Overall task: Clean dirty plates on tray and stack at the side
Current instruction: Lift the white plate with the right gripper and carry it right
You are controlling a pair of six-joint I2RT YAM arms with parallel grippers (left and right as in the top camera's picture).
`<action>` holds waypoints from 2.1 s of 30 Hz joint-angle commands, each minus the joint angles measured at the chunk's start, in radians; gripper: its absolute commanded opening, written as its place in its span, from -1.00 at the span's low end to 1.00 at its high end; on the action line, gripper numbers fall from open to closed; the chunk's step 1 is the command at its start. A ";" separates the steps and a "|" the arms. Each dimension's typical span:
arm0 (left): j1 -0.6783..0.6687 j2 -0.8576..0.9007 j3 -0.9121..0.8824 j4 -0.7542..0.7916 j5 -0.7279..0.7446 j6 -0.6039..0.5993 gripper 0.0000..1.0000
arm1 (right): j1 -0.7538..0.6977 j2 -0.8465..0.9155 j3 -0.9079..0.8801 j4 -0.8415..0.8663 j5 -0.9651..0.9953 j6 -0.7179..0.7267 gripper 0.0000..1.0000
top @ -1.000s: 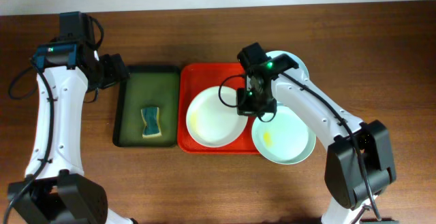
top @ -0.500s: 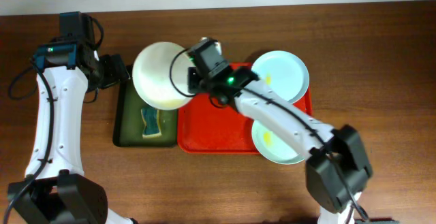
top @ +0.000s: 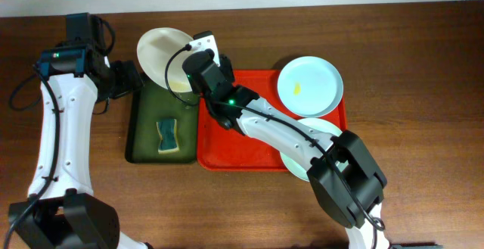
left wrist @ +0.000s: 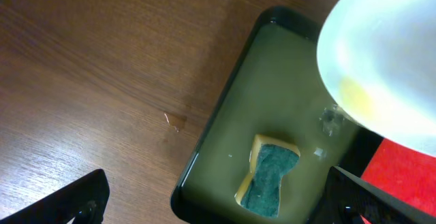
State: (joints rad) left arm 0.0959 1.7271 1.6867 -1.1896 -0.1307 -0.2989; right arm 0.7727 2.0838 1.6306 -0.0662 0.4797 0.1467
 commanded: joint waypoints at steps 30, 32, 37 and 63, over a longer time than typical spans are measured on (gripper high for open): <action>0.003 -0.001 0.007 -0.001 0.003 0.001 0.99 | 0.169 0.004 0.091 0.448 0.394 -0.698 -0.92; 0.003 -0.001 0.007 -0.002 0.003 0.001 0.99 | 0.169 0.004 0.091 0.244 0.393 -0.531 -0.92; 0.003 -0.001 0.007 -0.002 0.003 0.001 0.99 | 0.125 0.004 0.090 -0.224 0.389 -0.003 -0.92; 0.003 -0.001 0.007 -0.001 0.003 0.001 0.99 | -1.117 -0.082 0.089 -1.043 -1.208 0.187 -0.92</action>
State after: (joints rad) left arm 0.0959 1.7271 1.6867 -1.1900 -0.1310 -0.2989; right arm -0.2504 2.0449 1.7172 -1.0462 -0.7204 0.4431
